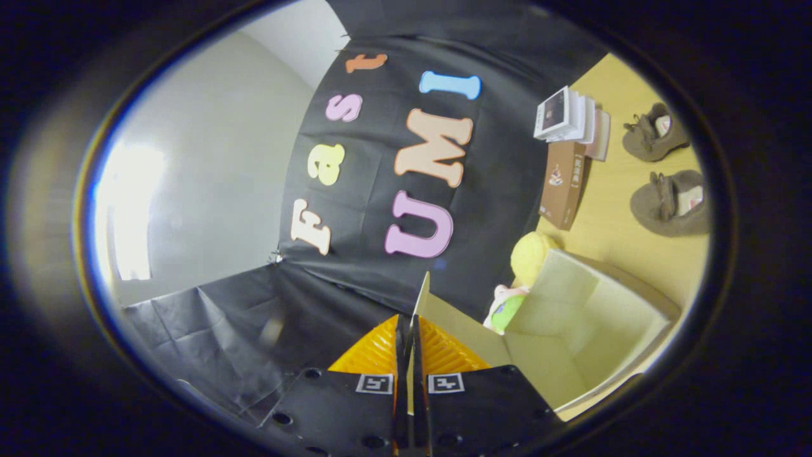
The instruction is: Open the storage box then place both shoes into the box .Put the left shoe in first, then the right shoe, with the right side of both shoes facing outward in a uniform manner.
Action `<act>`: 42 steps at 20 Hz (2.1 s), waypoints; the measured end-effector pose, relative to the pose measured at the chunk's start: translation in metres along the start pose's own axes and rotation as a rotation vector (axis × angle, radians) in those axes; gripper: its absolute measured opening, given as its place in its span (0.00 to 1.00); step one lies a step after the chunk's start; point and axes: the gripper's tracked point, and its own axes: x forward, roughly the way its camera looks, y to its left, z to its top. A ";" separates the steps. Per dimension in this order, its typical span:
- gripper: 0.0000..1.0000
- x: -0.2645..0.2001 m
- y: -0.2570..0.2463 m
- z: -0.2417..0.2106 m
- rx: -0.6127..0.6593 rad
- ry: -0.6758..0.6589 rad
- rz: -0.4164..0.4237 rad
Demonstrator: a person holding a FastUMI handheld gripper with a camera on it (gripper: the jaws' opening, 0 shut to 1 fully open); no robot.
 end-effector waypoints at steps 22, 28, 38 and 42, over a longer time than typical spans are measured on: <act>0.06 0.004 -0.073 -0.291 -0.266 0.374 -0.132; 1.00 -0.001 -0.073 -0.261 -0.362 0.381 -0.145; 1.00 -0.001 -0.061 -0.085 -0.739 0.304 -0.337; 1.00 -0.007 -0.092 0.017 -0.878 0.270 -0.556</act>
